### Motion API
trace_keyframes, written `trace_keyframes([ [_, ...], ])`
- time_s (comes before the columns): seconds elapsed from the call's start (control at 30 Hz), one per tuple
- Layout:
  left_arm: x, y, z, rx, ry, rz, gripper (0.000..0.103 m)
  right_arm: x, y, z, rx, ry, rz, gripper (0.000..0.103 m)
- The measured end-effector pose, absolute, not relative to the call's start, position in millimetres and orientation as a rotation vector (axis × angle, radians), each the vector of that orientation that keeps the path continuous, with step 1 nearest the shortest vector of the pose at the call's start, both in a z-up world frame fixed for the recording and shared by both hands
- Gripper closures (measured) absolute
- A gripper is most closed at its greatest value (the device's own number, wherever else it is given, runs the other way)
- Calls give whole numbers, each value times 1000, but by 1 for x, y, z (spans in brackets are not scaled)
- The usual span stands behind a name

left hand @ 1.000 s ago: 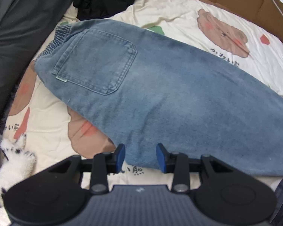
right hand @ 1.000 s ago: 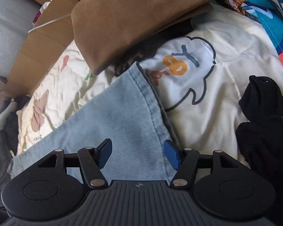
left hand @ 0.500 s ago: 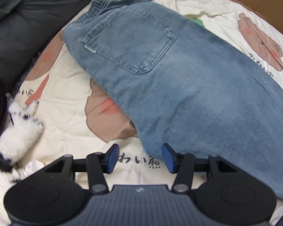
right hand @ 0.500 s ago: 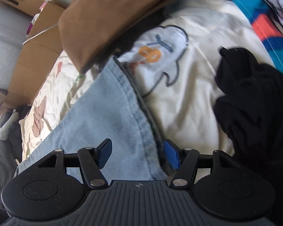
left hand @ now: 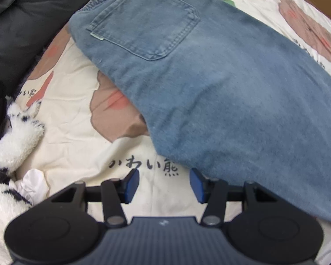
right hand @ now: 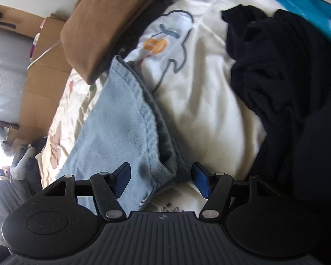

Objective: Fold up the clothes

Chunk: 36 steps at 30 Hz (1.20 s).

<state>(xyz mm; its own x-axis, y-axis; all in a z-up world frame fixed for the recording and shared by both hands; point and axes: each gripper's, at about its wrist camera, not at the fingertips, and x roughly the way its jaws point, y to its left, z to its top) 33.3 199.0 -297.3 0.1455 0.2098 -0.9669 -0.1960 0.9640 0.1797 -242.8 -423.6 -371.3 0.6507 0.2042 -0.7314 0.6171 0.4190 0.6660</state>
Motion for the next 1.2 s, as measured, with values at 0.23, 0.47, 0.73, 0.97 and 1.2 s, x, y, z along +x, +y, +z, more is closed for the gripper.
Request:
trace_keyframes([
  [0.23, 39, 189, -294, 74, 1392, 254, 49, -259, -414, -384, 1222, 801, -282, 36],
  [0.47, 36, 178, -297, 151, 1408, 220, 49, -239, -406, -378, 1121, 745, -279, 36],
  [0.73, 39, 170, -295, 176, 1399, 197, 49, -243, -404, -345, 1078, 631, -213, 36],
  [0.97, 37, 165, -301, 188, 1409, 186, 49, -241, -404, -361, 1125, 625, -195, 36],
  [1.2, 38, 164, -304, 197, 1419, 184, 49, -236, -410, -392, 1170, 647, -192, 36],
])
